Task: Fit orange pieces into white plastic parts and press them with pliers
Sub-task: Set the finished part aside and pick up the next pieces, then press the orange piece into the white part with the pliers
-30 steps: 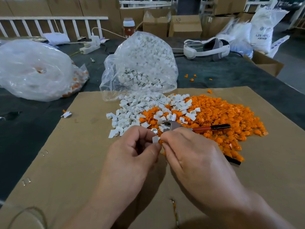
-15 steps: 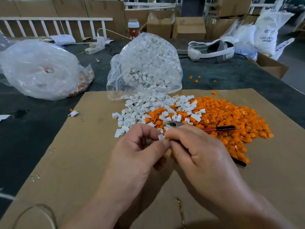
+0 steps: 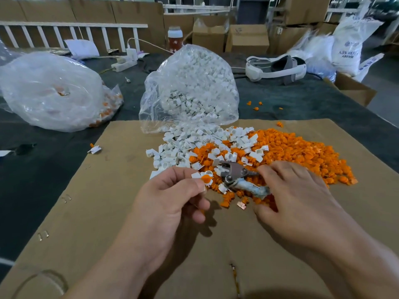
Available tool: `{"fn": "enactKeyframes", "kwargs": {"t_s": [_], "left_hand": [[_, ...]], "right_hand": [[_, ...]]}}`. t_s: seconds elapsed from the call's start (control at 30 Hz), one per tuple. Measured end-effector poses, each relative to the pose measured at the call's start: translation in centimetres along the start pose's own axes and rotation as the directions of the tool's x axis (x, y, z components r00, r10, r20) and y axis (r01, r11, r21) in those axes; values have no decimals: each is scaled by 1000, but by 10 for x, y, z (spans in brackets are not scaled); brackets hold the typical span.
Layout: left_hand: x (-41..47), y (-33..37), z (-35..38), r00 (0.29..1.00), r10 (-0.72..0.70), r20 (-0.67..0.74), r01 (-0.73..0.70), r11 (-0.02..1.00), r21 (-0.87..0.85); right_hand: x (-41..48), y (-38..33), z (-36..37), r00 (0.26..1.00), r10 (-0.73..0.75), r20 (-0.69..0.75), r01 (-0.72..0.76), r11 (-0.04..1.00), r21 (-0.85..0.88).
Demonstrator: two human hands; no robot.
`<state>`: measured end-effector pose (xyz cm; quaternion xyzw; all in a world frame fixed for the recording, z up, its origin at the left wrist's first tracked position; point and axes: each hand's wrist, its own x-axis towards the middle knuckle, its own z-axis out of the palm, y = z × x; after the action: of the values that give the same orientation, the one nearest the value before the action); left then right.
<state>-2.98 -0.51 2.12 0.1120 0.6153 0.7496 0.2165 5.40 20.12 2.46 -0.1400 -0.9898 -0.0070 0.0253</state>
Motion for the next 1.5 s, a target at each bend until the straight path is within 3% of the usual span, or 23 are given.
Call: {"fn": "enactKeyframes", "kwargs": {"t_s": [0.33, 0.57, 0.8, 0.97, 1.17, 1.33, 1.5], "left_hand": [[3, 4, 0, 999, -35, 7, 35, 997, -74], [4, 2, -1, 999, -48, 5, 48, 995, -88], [4, 2, -1, 1000, -22, -10, 21, 995, -103], [4, 5, -1, 999, 24, -21, -27, 986, -164], [5, 4, 0, 989, 151, -5, -150, 977, -151], [3, -2, 2, 968, 250, -8, -250, 968, 9], [0, -3, 5, 959, 283, 6, -283, 958, 49]], "right_hand": [[12, 13, 3, 993, -111, -42, 112, 994, 11], [13, 22, 0, 994, -111, 11, 110, 994, 26], [12, 10, -7, 983, -72, -168, 77, 997, 21], [3, 3, -22, 923, -135, -360, 215, 957, 194], [-7, -5, -20, 926, -269, -263, 312, 940, 138], [-8, -7, -19, 916, -300, -265, 343, 930, 134], [-10, -10, -18, 913, -313, -261, 353, 928, 123]]}}
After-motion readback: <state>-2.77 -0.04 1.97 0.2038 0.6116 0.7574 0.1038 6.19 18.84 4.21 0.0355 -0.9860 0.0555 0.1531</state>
